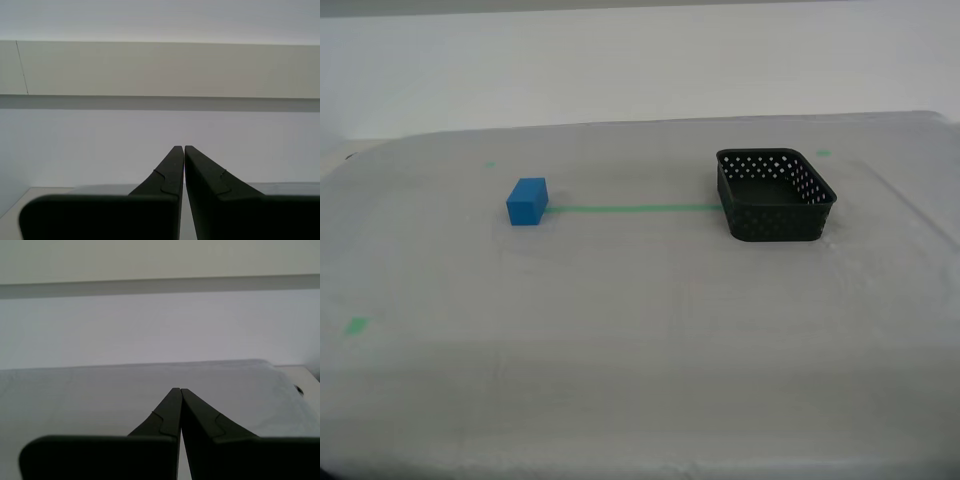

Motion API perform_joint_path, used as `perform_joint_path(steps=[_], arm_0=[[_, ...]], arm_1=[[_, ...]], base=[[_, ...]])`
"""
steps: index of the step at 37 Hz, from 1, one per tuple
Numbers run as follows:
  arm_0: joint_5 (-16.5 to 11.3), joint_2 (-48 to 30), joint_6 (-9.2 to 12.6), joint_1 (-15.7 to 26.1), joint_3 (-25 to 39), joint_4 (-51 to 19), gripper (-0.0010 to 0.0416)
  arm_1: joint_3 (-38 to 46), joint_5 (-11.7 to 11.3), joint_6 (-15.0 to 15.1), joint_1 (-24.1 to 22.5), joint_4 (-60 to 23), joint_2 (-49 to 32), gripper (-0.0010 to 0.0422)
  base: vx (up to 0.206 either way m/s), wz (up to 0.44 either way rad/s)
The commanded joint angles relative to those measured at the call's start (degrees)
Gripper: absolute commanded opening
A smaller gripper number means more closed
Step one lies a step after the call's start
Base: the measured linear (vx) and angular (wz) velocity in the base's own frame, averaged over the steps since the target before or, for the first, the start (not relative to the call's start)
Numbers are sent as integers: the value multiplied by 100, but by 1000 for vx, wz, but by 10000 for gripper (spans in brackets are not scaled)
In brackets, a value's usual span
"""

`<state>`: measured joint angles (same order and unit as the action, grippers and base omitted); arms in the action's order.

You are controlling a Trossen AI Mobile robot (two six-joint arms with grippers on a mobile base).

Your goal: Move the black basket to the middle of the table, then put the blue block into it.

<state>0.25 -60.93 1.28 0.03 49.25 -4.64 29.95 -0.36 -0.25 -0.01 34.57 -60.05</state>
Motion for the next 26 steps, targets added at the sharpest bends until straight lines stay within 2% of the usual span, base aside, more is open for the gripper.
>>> perform_joint_path(steps=[1,8,20,26], arm_0=[[-13,-168,4,2,459,-717,-1],[-87,-649,0,2,1381,-2094,-1],[-120,-1419,2,2,2505,-3615,-1],[-361,-1836,20,2,3086,-4433,-1]], arm_1=[[2,-2,11,-2,24,0,0],[2,-4,11,-2,26,0,0],[2,-4,11,-2,26,0,0],[2,-4,11,-2,26,0,0]], base=[[0,0],[0,0],[0,0],[0,0]])
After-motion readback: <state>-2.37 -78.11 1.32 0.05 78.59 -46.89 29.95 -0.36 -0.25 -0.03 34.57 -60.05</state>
